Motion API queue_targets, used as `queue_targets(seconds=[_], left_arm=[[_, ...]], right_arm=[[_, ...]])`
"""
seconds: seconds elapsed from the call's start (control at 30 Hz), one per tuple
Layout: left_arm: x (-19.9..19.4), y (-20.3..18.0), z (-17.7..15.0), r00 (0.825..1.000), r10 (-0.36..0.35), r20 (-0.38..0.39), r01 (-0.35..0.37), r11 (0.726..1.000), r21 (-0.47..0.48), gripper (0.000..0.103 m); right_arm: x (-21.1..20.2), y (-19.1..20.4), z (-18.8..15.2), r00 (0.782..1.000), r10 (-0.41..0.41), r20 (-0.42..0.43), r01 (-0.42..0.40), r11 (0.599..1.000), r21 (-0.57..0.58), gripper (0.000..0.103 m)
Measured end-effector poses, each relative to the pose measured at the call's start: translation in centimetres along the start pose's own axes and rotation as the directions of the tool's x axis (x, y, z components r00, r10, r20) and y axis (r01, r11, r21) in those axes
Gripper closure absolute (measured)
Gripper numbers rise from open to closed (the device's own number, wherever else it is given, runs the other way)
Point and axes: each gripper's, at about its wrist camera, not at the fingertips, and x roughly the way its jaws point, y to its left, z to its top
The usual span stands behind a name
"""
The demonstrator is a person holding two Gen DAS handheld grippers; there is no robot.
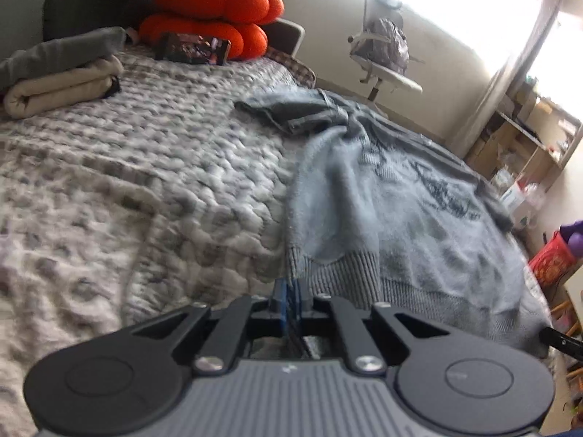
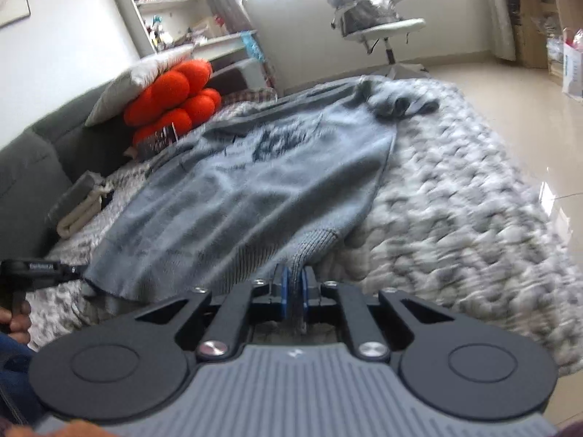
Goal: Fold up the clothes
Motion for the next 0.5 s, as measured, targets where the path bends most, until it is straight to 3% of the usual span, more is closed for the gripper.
queue_targets(seconds=[0.23, 0.37, 0.5], left_arm=[[-5.6, 0.7, -0.4, 0.998, -0.064, 0.003, 0.064, 0.997, 0.04, 0.099], [-5.4, 1.0, -2.0, 0.998, -0.047, -0.047, 0.05, 0.997, 0.063, 0.099], [-2.8, 1.8, -3.6, 0.992, -0.032, -0.121, 0.042, 0.996, 0.075, 0.099]], right_arm=[[-7.0, 0.0, 1.9, 0.997, 0.002, 0.072, 0.0, 1.0, -0.02, 0.095], [-8.7, -0.3, 1.9, 0.996, -0.056, 0.071, 0.059, 0.997, -0.045, 0.1], [-6.8, -1.8, 0.4, 0.992, -0.129, -0.009, 0.128, 0.989, -0.07, 0.1]])
